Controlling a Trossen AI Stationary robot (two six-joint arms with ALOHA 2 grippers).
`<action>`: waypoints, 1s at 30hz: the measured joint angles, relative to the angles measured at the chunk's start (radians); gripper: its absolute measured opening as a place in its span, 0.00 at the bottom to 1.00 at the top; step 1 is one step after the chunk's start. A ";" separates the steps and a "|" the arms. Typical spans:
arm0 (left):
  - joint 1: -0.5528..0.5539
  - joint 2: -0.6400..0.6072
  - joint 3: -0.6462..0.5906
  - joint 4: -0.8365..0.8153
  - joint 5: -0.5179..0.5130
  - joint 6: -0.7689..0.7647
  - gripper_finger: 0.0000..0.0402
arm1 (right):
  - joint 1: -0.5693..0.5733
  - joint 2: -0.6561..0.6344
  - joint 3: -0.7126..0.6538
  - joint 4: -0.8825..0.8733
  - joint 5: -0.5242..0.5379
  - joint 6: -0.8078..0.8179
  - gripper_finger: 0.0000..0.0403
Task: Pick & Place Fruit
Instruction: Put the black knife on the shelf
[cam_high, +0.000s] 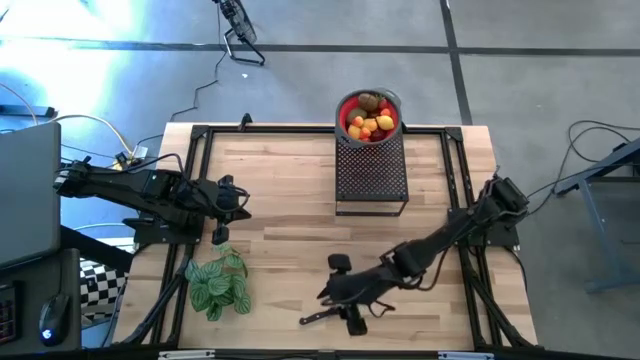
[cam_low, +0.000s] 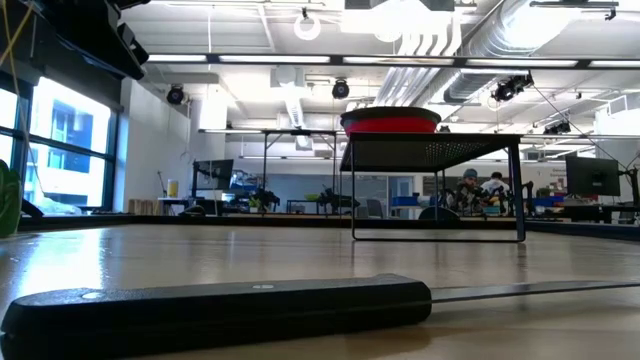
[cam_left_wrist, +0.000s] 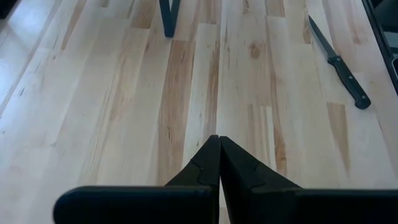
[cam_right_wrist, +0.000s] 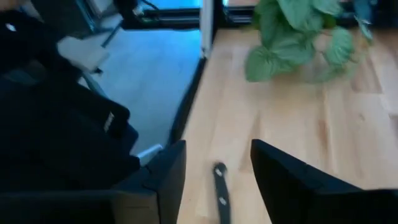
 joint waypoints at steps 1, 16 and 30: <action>0.000 0.000 0.000 0.000 0.000 -0.006 0.00 | 0.004 0.011 0.002 0.020 0.003 -0.010 0.43; 0.000 0.000 0.000 -0.019 0.000 -0.057 0.00 | 0.014 0.256 -0.002 0.062 0.017 -0.008 0.44; 0.000 0.000 0.000 -0.057 0.000 -0.056 0.00 | 0.015 0.323 -0.002 0.026 -0.016 0.040 0.44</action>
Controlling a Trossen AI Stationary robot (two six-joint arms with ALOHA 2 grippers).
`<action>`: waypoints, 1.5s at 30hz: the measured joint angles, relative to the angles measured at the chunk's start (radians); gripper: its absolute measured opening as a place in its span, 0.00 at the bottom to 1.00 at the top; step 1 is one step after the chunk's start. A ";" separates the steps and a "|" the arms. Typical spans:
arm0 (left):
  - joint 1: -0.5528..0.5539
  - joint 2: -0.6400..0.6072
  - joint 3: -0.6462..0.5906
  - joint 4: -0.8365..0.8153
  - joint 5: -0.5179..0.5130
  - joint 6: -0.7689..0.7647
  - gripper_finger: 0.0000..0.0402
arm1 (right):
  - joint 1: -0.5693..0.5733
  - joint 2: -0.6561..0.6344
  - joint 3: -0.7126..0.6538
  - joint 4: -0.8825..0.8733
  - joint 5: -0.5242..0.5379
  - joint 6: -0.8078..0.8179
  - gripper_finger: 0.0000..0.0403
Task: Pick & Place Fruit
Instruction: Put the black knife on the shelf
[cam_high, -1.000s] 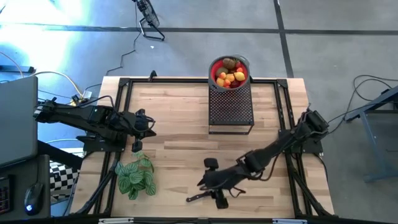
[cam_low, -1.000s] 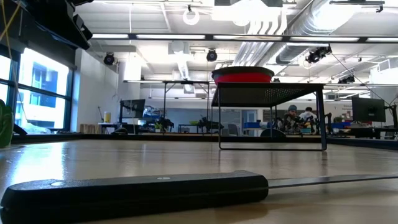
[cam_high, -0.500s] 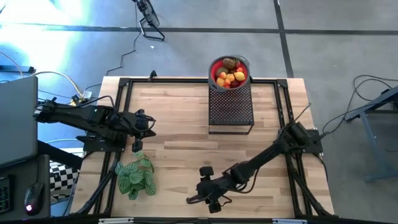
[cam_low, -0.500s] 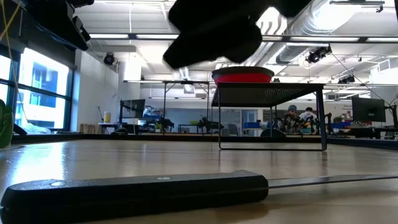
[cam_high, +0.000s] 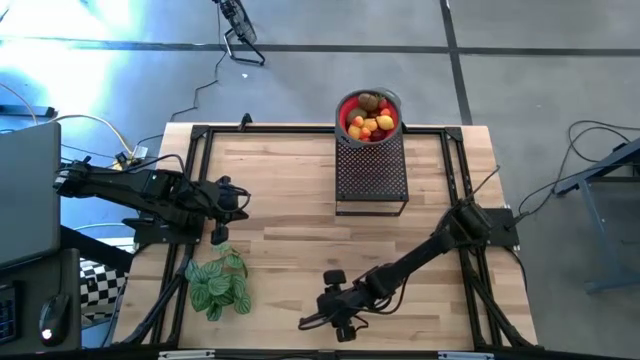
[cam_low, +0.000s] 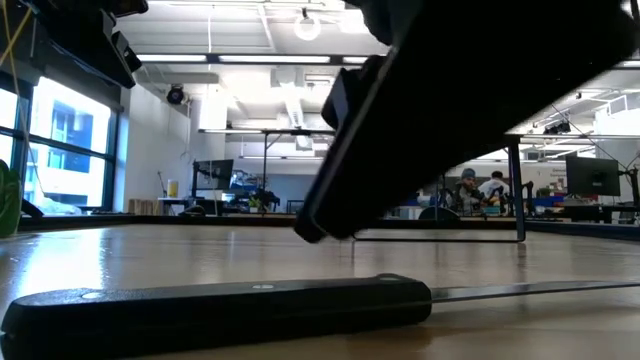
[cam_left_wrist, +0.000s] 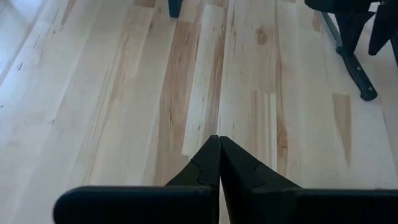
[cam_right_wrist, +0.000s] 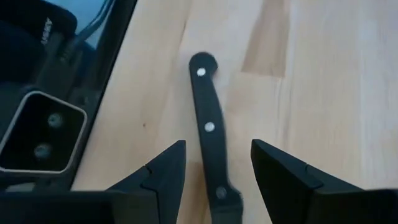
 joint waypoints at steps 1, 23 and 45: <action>0.000 0.000 0.000 0.000 0.000 0.000 0.00 | 0.000 0.002 0.000 0.000 -0.005 0.004 0.44; 0.000 0.000 0.000 -0.001 0.000 0.000 0.00 | 0.016 0.053 0.003 -0.050 0.062 0.007 0.33; 0.000 0.000 0.000 -0.001 0.000 0.000 0.00 | 0.019 0.043 0.000 -0.053 0.039 0.031 0.14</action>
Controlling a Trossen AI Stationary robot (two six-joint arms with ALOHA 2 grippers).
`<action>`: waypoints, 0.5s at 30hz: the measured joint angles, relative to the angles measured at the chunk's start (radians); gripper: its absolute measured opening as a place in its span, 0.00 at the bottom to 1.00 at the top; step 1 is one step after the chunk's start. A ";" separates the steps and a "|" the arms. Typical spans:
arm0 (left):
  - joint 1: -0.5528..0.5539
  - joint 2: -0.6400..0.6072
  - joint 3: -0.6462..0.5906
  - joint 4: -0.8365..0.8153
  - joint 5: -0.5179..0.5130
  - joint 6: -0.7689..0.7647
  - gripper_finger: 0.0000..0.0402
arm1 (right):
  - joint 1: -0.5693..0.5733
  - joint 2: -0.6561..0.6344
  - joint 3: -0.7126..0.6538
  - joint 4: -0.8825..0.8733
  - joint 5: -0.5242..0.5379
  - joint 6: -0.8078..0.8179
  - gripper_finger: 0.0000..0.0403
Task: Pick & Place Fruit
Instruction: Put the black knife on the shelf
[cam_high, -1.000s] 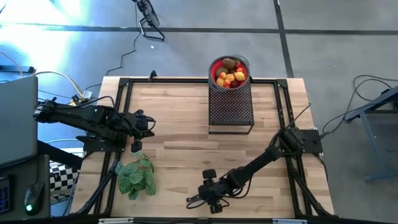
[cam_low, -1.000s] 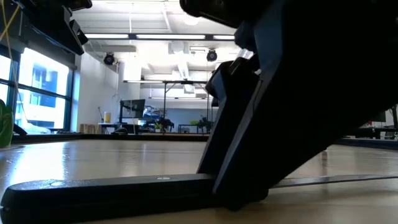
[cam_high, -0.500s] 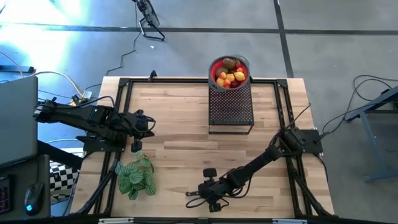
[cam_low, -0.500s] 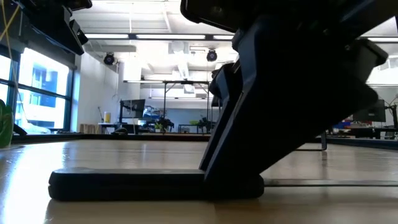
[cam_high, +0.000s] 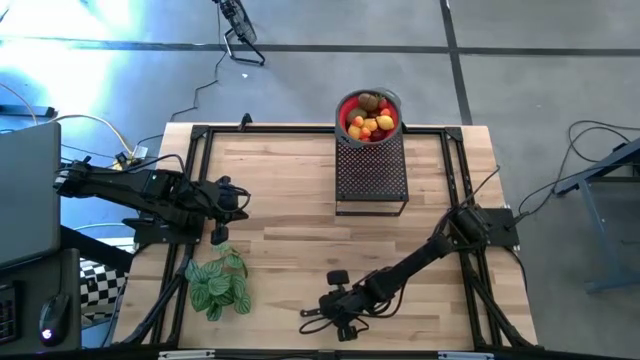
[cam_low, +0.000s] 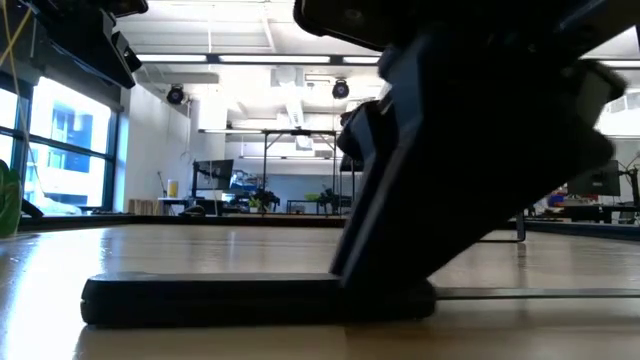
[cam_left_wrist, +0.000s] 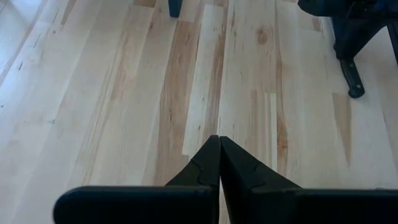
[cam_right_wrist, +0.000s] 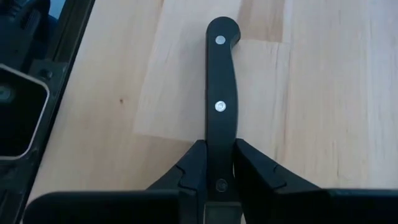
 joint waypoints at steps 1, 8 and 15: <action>0.000 0.000 0.000 0.000 0.000 0.000 0.00 | 0.000 -0.006 -0.001 -0.005 0.000 0.002 0.14; 0.000 0.000 0.000 0.001 0.000 0.000 0.00 | -0.001 -0.105 -0.003 -0.067 0.039 0.000 0.14; 0.000 0.000 0.000 0.001 0.000 0.000 0.00 | -0.022 -0.236 -0.001 -0.173 0.106 -0.011 0.14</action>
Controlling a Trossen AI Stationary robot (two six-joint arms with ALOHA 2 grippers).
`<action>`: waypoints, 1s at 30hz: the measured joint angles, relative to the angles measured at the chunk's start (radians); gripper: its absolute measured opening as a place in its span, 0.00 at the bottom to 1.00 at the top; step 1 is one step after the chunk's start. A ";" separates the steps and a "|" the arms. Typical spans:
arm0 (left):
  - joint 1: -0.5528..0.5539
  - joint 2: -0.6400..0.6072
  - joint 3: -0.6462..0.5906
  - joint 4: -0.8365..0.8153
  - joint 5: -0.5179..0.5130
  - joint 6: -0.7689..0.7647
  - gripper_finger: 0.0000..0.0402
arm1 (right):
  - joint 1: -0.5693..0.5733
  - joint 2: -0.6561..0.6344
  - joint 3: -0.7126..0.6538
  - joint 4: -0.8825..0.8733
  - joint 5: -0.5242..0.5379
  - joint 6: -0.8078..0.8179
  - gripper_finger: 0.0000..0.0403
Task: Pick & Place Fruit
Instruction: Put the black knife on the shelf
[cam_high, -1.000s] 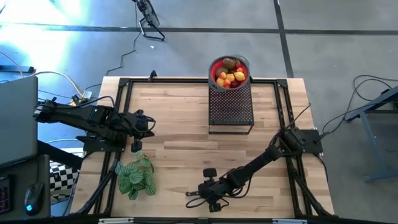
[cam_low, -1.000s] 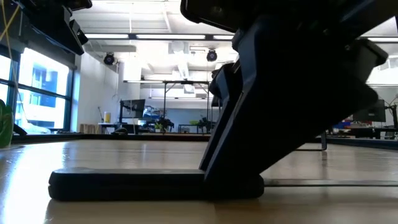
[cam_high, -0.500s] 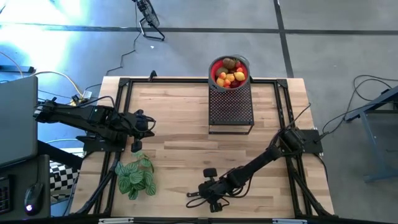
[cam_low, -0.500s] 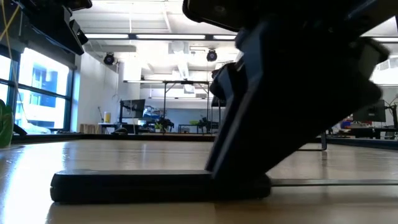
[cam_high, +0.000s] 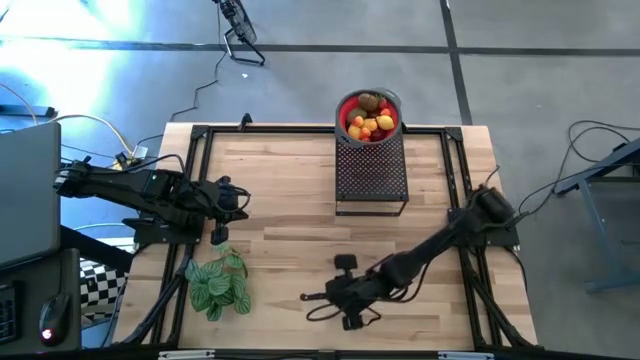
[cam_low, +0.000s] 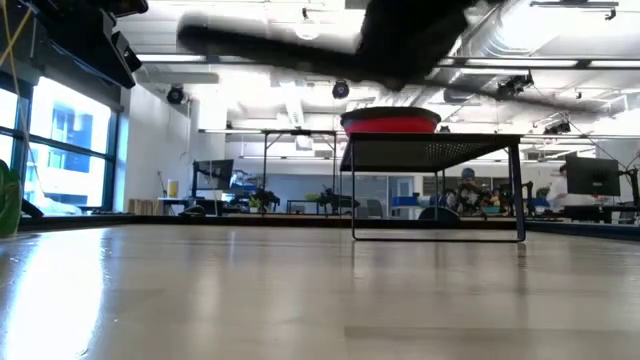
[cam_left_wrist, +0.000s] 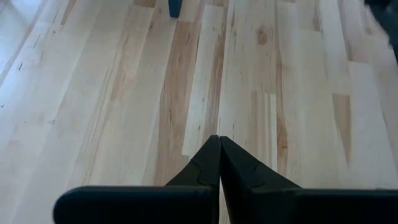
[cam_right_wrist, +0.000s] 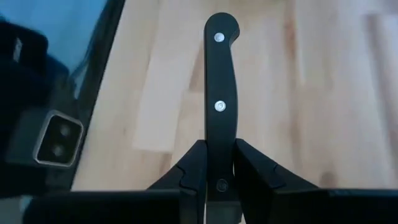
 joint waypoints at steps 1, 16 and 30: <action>0.000 0.000 0.000 0.000 0.000 0.000 0.00 | -0.003 -0.024 0.000 -0.022 0.012 -0.003 0.14; 0.000 0.000 0.000 0.009 -0.001 0.000 0.00 | -0.180 -0.327 0.001 -0.310 0.194 -0.163 0.14; 0.000 0.000 0.000 0.012 -0.021 0.001 0.00 | -0.539 -0.360 0.001 -0.426 0.121 -0.441 0.14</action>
